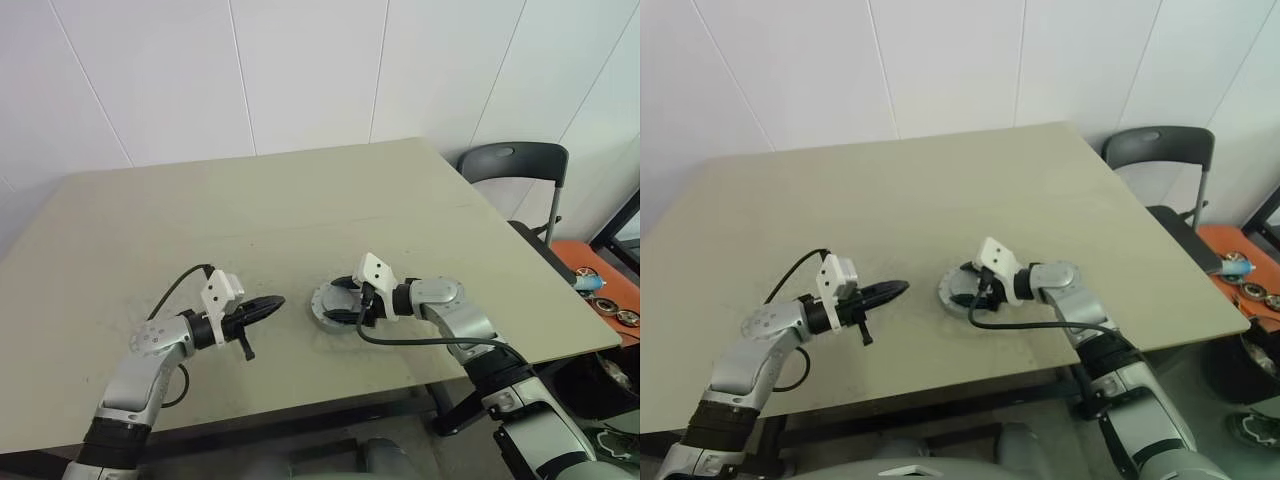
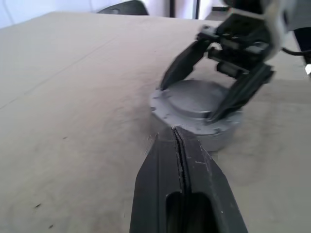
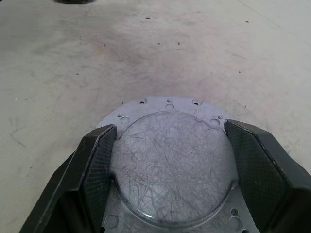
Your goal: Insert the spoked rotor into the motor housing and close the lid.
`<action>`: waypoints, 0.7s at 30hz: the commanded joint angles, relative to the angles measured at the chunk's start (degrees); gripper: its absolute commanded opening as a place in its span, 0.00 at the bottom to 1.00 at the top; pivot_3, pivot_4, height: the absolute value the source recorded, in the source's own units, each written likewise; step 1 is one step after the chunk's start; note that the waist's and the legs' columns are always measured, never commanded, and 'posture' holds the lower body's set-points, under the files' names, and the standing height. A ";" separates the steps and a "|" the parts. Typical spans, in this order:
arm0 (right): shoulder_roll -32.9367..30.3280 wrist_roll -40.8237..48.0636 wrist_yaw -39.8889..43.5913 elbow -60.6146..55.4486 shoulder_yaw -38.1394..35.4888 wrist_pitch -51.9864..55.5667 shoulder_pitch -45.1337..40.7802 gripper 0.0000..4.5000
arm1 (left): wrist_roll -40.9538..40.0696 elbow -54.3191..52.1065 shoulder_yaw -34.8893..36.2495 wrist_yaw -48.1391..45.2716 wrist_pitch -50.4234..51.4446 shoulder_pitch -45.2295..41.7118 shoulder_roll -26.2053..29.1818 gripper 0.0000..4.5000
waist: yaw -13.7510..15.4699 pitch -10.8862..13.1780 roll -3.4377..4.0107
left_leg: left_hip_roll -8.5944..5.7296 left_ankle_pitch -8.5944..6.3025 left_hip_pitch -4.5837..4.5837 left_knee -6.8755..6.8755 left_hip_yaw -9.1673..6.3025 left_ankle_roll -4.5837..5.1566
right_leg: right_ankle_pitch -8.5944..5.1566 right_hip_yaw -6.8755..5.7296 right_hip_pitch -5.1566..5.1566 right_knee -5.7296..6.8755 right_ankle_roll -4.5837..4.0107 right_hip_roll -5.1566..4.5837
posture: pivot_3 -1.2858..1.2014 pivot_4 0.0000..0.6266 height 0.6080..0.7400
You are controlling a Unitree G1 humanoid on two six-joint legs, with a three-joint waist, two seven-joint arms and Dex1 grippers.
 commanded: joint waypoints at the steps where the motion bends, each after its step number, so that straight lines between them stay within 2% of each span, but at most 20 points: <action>1: -0.42 -2.04 -1.18 0.73 0.49 1.31 0.84 0.71 | -0.79 -5.98 -1.24 -0.71 -0.85 0.62 0.43 0.00 | 0.03 0.00 0.00 | 0.00 0.00 0.04 0.00 0.00 0.00 | -0.04 0.00 0.04 0.00 -0.06 0.00 | 0.52 0.00 1.00; 8: 0.17 -0.72 -2.27 -1.78 -0.14 3.25 1.83 0.71 | 2.32 -8.31 -2.33 0.62 -3.23 0.57 1.12 0.00 | 0.03 0.02 0.03 | 0.01 0.00 0.31 -0.07 0.00 0.00 | -0.08 0.00 0.27 -0.02 -0.06 0.00 | 0.52 0.00 1.00; 13: 0.27 -0.21 -2.92 -3.32 -0.59 4.41 2.43 0.71 | 6.69 -1.75 -1.70 3.01 -6.81 -3.07 1.64 0.00 | 0.13 0.02 0.03 | 0.02 0.00 0.35 -0.15 0.00 0.00 | -0.09 0.00 0.27 -0.05 -0.04 0.01 | 0.52 0.00 1.00; 16: 0.45 -0.16 -3.20 -3.67 -0.67 4.86 2.51 0.71 | 6.69 3.32 -1.39 2.40 -8.71 -5.67 1.58 0.00 | 0.11 0.02 0.03 | 0.02 0.00 0.36 -0.17 0.00 0.00 | -0.09 -0.01 0.26 -0.06 -0.04 0.01 | 0.52 0.00 1.00; 19: 0.89 -0.30 -3.43 -3.77 -0.70 5.26 2.34 0.71 | 14.77 33.25 -9.34 6.64 -12.83 -27.89 -11.84 0.00 | 2.01 0.04 -0.08 | -0.04 0.01 0.55 0.03 -0.17 0.00 | -0.10 -0.24 0.52 -0.15 -0.02 -0.05 | 0.52 0.00 1.00; 21: 1.24 -0.44 -3.49 -3.99 -0.76 5.62 2.22 0.71 | 16.57 43.91 -10.07 6.33 -16.51 -33.97 -15.94 0.00 | 1.87 -0.11 -0.40 | 0.00 0.05 0.48 0.31 -0.20 -0.05 | -0.02 -0.33 0.52 -0.16 -0.03 0.03 | 0.52 0.00 1.00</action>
